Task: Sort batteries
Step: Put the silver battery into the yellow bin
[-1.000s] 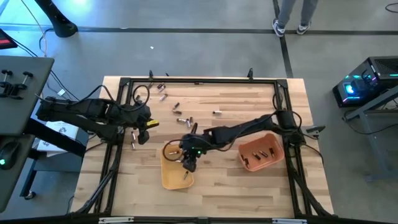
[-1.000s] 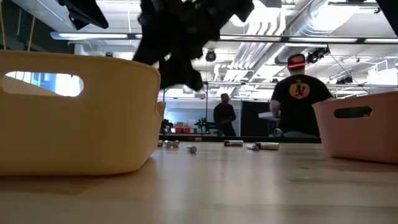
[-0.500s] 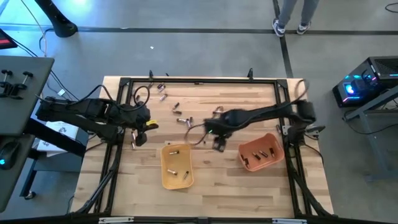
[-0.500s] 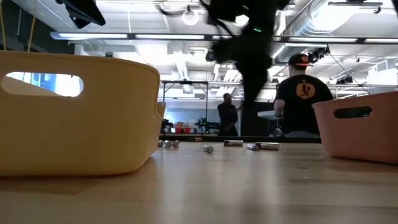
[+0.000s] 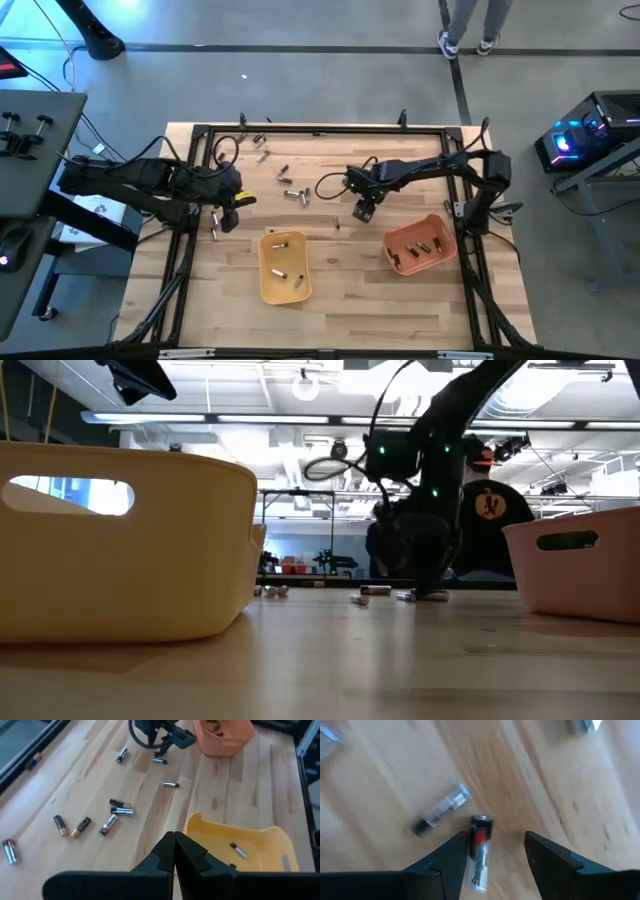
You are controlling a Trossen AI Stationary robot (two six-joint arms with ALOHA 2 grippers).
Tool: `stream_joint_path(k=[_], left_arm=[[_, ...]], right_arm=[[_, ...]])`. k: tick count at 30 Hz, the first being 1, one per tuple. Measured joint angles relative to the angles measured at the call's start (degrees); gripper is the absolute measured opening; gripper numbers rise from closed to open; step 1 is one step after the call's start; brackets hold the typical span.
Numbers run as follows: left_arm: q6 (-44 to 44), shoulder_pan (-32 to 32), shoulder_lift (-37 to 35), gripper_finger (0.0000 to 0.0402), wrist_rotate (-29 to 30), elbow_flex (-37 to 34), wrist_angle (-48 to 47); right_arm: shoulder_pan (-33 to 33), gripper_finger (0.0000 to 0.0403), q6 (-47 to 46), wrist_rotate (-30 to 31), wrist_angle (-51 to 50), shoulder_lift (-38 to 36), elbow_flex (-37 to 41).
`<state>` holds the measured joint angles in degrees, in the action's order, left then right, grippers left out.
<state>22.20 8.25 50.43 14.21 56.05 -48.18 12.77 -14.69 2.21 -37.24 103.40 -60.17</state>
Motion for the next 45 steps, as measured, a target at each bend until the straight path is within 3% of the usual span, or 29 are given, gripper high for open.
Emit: stream_joint_path(k=[5, 7, 10, 12, 18, 22, 29, 37, 45], left_arm=[[4.97, 0.00, 0.00, 0.0000, 0.08, 0.00, 0.03], [6.32, 0.00, 0.00, 0.0000, 0.33, 0.00, 0.05], [7.60, 0.02, 0.00, 0.0000, 2.56, 0.00, 0.48], [7.60, 0.00, 0.00, 0.0000, 4.63, 0.00, 2.00], [7.62, 0.00, 0.00, 0.0000, 6.66, 0.02, 6.27], [7.62, 0.00, 0.00, 0.0000, 7.30, 0.02, 6.26], [7.32, -0.04, 0.02, 0.0000, 11.00, 0.02, 6.25], [5.48, -0.11, 0.17, 0.0000, 13.23, 0.02, 6.10], [-2.05, -0.15, 0.17, 0.0000, 13.02, 0.02, 5.88]], right_arm=[[-0.29, 0.0176, 3.09, -0.47, 1.64, 0.49, 1.74], [-0.69, 0.0138, 3.16, -0.77, 2.64, 0.47, 2.90], [-0.97, 0.0045, 4.37, -1.36, 3.36, 0.39, 4.09], [-0.86, 0.0023, 6.28, -2.54, 2.96, -0.19, 4.27], [-0.73, 0.0021, 7.92, -2.15, -0.31, -6.44, 5.30], [-0.39, 0.0021, 7.04, -2.67, 3.08, -11.60, 4.86], [-5.54, 0.0021, -4.63, -14.69, 21.62, -15.05, 4.86], [-16.79, 0.0021, -21.52, -14.65, 52.83, -6.98, 3.72], [-22.13, 0.0021, -22.62, -11.91, 50.84, 6.53, -13.50]])
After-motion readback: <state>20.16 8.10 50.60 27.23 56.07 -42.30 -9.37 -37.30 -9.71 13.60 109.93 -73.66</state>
